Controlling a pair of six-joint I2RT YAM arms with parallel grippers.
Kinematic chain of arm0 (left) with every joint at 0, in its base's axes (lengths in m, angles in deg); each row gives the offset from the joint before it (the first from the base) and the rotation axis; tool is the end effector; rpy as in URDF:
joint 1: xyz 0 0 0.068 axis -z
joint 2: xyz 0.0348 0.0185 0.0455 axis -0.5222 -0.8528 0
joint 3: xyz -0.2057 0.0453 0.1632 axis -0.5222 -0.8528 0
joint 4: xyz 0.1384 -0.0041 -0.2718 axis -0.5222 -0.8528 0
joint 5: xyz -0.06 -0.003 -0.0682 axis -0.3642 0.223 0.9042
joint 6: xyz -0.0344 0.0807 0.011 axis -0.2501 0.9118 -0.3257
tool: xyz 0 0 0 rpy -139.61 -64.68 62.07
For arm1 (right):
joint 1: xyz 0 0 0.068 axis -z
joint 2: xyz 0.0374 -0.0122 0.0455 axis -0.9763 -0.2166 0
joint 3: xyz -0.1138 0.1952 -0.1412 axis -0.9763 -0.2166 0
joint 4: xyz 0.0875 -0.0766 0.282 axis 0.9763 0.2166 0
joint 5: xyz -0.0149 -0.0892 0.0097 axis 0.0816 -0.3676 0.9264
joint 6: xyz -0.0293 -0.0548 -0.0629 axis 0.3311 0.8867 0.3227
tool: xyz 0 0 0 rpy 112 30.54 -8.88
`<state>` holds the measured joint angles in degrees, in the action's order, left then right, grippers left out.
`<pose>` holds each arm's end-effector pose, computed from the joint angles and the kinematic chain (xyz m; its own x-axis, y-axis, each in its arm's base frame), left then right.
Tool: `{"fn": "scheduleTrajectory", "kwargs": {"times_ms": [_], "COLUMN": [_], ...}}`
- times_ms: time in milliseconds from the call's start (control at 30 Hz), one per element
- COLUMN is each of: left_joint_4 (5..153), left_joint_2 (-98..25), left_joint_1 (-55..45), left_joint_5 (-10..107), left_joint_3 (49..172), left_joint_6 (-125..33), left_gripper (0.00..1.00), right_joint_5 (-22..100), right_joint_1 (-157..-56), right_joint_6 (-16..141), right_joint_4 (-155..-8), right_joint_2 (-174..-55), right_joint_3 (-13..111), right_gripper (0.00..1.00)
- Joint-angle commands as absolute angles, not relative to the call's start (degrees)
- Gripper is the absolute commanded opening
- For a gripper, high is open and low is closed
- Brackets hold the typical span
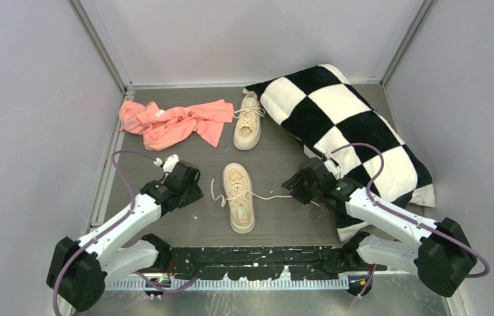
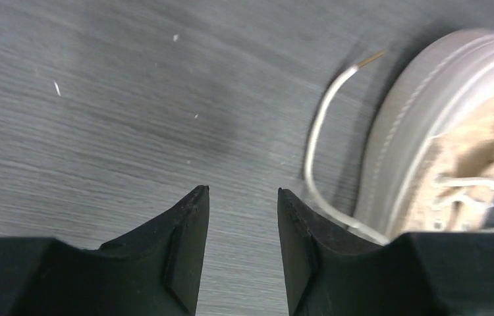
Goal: Tie the shoes
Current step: Adjust the shoelace on the shoelace, then pick up the shoelace at the center of the board.
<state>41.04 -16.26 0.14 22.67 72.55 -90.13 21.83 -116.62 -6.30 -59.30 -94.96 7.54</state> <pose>0.2234 -0.1095 0.1496 -0.6993 -0.4982 -0.5126 -0.3942 0.8670 -0.3048 0.2258 0.1676 0.1426 -0.6744 0.6842 -0.2774 0.4431 0.6756 0.5893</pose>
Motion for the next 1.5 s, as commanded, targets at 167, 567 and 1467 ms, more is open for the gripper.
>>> {"fn": "scheduleTrajectory", "kwargs": {"times_ms": [167,567,1467], "left_joint_4": [54.84,60.39,48.51], "left_joint_2": [-24.32,-38.26,-16.95], "left_joint_1": [-0.19,-0.2,-1.51], "left_joint_5": [27.81,26.55,23.37], "left_joint_3": [72.05,77.05,80.95], "left_joint_6": [-89.46,-82.88,-75.74], "left_gripper": [0.45,0.53,0.0], "right_joint_5": [16.2,6.22,17.72], "right_joint_1": [-119.61,-124.33,-110.39], "right_joint_6": [1.16,0.44,-21.72], "right_joint_4": [-55.65,-41.52,-46.46], "right_joint_2": [-92.64,-91.96,-103.5], "right_joint_3": [13.79,19.29,8.8], "right_gripper": [0.47,0.5,0.54]}}
